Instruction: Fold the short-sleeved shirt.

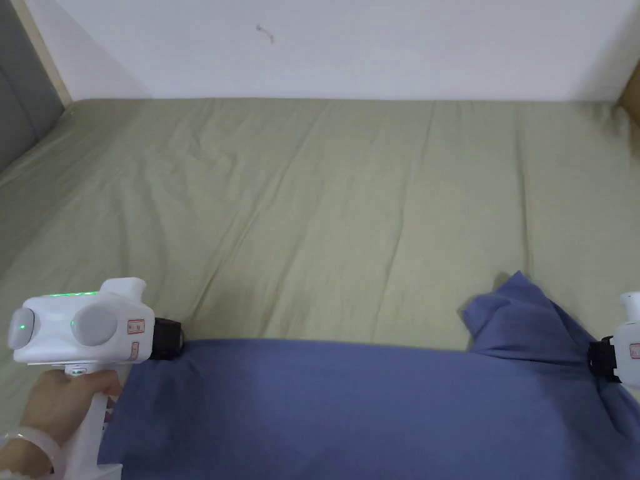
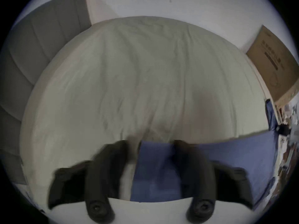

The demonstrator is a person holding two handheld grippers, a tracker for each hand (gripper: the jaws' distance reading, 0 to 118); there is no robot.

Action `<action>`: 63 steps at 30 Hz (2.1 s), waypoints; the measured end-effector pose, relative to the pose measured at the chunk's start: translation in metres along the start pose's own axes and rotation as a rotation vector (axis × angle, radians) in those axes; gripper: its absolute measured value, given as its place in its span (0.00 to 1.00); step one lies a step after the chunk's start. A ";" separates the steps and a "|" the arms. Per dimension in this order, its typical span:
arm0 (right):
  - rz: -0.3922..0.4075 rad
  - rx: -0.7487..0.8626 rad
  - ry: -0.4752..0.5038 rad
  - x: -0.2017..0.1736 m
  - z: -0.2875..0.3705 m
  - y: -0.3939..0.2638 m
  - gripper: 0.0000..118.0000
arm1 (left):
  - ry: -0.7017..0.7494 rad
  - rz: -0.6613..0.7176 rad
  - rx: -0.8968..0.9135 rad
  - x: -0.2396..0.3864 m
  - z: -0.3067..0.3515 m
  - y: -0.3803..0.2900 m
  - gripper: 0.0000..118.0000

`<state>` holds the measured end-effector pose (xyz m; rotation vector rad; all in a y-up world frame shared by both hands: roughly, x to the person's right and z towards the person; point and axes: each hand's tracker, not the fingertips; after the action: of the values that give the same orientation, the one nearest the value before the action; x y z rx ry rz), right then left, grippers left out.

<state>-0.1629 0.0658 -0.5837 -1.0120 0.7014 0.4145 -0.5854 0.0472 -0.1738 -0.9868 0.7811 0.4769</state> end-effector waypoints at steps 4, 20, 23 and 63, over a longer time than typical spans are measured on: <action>-0.027 0.033 0.018 0.002 0.022 0.001 0.00 | -0.007 0.006 0.001 0.001 0.018 0.003 0.02; 0.003 0.175 0.070 0.014 0.204 -0.113 0.00 | -0.114 -0.014 0.174 -0.035 0.209 -0.119 0.02; -0.034 0.133 0.092 0.018 0.219 -0.173 0.00 | -0.114 -0.015 0.158 -0.039 0.221 -0.166 0.02; 0.166 0.130 0.247 -0.160 0.196 -0.238 0.00 | -0.426 0.483 0.153 -0.109 0.210 -0.321 0.90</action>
<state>-0.0642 0.1229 -0.2560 -0.8933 1.0260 0.3859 -0.3615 0.0739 0.1554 -0.5188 0.6514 0.9938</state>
